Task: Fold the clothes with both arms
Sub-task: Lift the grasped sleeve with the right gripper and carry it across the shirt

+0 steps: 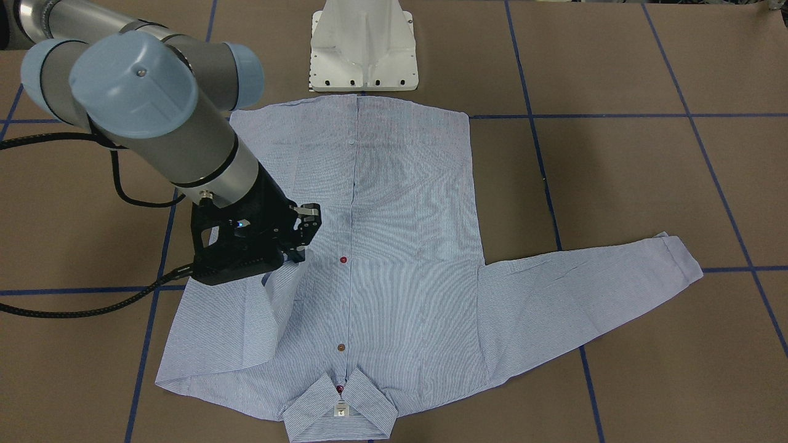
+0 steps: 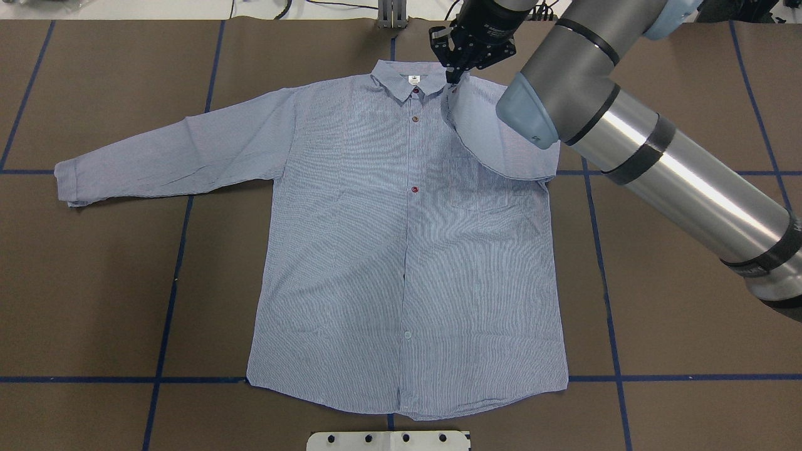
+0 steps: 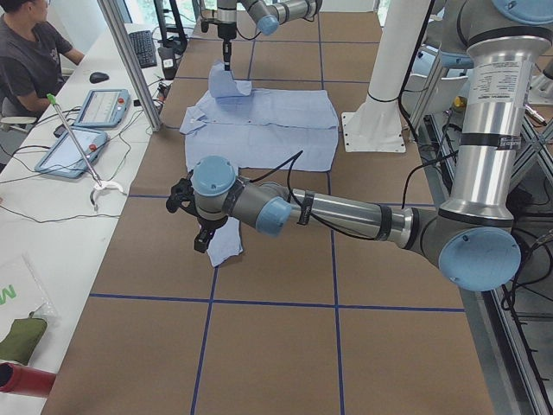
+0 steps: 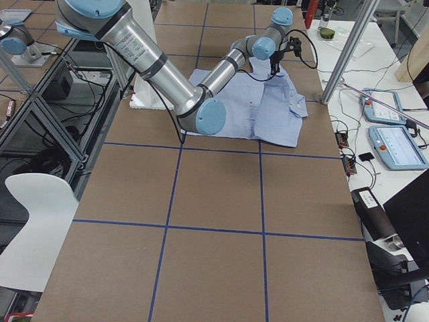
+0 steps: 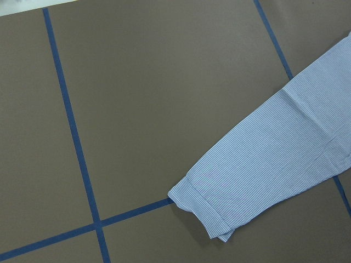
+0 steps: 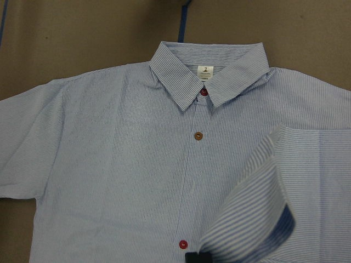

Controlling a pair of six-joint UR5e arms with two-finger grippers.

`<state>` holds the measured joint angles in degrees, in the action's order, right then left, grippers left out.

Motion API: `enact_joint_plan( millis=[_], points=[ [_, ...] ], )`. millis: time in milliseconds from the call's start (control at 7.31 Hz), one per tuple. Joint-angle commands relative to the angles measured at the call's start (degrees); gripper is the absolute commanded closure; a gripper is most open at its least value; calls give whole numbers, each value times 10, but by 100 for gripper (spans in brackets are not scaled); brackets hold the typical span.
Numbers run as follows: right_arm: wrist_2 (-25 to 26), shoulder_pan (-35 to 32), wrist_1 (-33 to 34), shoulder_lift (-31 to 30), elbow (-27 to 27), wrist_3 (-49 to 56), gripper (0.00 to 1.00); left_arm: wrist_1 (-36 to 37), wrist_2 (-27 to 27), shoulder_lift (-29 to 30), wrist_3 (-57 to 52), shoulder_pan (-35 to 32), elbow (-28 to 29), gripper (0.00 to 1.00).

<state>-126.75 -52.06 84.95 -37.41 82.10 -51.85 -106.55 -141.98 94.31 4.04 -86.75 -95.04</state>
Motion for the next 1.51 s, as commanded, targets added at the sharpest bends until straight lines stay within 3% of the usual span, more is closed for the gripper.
enact_joint_plan(
  millis=[0,548,821,1369],
  points=[
    [24,15,-41,44,-58,-18,100,0,0,0,1,0,-1,0],
    [45,35,-50,61,-72,-18,100,0,0,0,1,0,2,0],
    [51,54,-111,69,-118,-19,100,0,0,0,1,0,2,0],
    [64,87,-116,96,-117,-51,100,0,0,0,4,0,-1,0]
  ],
)
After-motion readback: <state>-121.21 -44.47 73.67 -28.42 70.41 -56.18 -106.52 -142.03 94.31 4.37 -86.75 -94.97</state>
